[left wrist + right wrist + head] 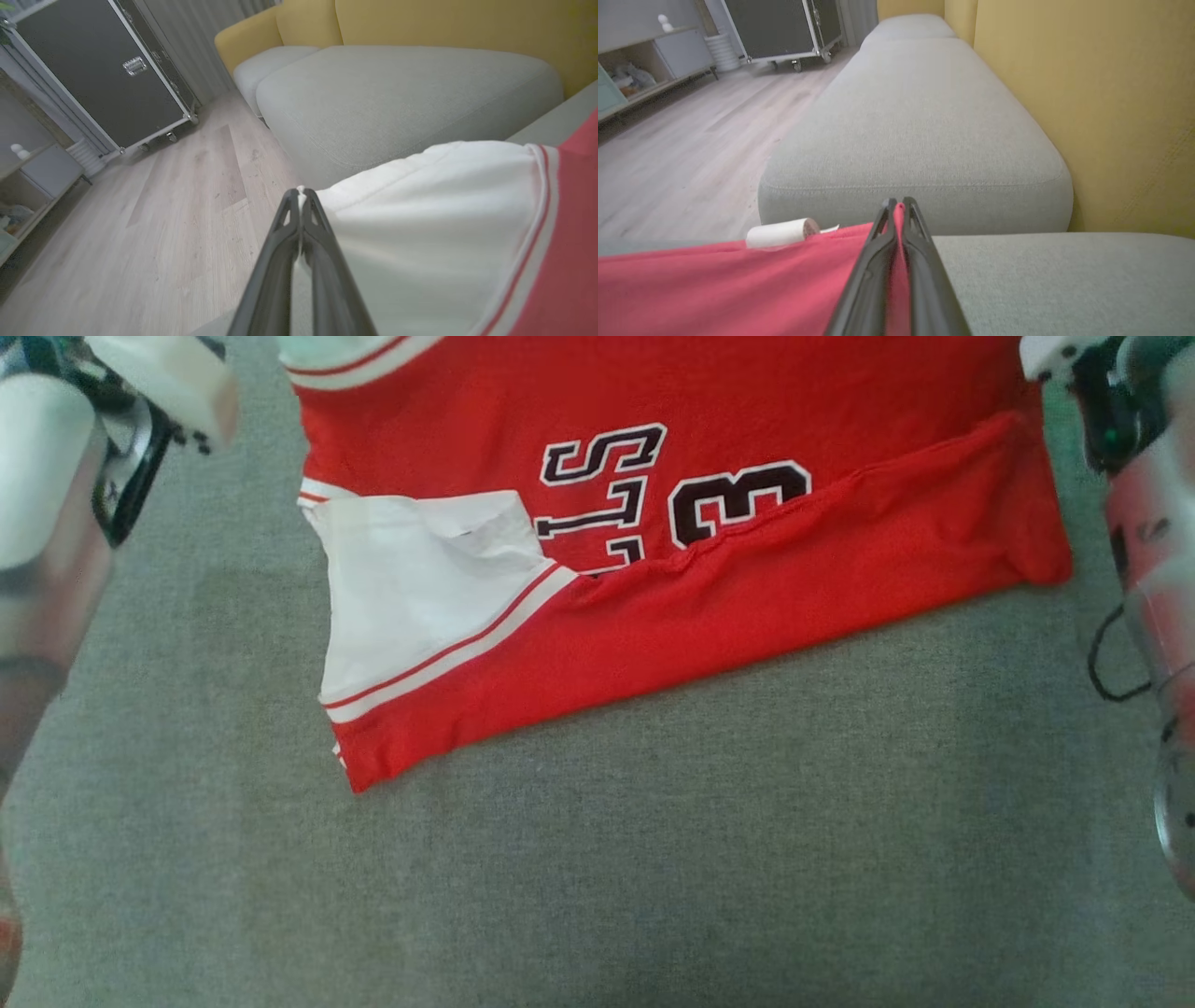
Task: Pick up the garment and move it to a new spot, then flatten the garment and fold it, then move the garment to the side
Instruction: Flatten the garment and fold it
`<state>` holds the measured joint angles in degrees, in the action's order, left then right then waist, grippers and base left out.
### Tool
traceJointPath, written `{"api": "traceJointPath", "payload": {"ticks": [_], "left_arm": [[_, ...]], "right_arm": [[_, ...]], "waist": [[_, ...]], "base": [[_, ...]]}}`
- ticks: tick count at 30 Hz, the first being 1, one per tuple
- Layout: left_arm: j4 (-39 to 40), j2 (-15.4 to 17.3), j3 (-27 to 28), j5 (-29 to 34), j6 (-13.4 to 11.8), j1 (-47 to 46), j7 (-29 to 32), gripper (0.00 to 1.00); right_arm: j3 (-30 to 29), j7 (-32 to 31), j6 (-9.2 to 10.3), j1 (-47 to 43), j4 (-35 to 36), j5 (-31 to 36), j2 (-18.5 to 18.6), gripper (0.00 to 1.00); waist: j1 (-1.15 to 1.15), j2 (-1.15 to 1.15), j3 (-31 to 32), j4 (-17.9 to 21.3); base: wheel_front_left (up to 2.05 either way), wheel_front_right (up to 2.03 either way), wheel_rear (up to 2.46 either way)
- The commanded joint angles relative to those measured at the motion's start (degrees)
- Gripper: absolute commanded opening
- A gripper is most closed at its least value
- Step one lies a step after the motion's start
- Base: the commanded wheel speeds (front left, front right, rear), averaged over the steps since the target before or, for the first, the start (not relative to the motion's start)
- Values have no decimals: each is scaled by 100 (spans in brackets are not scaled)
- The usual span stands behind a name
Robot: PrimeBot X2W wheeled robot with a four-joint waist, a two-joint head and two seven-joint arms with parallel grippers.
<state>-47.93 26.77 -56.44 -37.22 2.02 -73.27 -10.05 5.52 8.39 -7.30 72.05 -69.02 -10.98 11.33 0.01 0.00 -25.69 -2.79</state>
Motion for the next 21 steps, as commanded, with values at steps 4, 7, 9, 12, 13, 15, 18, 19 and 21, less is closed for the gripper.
{"api": "traceJointPath", "payload": {"ticks": [4,7,9,12,13,15,18,19,21], "left_arm": [[-331,50,259,189,-67,-538,-375,0],[-434,-24,275,223,-36,-554,-438,0],[-506,-78,288,239,39,-524,-469,0],[-587,-155,270,209,233,-379,-485,0],[-603,-176,252,193,295,-316,-488,0],[-620,-199,193,158,397,-182,-490,0],[-586,-179,54,66,499,44,-480,0],[-561,-164,-1,2,518,137,-428,0],[-400,-129,-176,-182,539,359,-228,0]], "right_arm": [[89,290,-19,335,67,-150,-119,0],[120,352,-19,331,3,-193,-110,0],[123,383,-19,290,-67,-278,-86,0],[183,332,-19,154,-172,-409,-44,0],[233,290,-19,92,-199,-440,-21,0],[338,199,-19,-42,-240,-511,40,0],[528,33,-19,-263,-274,-632,153,0],[606,-33,-19,-352,-283,-664,199,0],[775,-195,-19,-543,-294,-746,277,0]], "waist": [[-1,0,-9,-1],[-1,0,7,-15],[-1,0,38,-44],[-1,0,127,-101],[-1,0,164,-121],[-1,0,247,-159],[-1,0,395,-214],[-1,0,454,-231],[-1,0,577,-265]], "base": [[0,0,0],[0,0,0],[0,0,0],[0,0,0],[0,0,0],[0,0,0],[0,0,0],[0,0,0],[0,0,0]]}}
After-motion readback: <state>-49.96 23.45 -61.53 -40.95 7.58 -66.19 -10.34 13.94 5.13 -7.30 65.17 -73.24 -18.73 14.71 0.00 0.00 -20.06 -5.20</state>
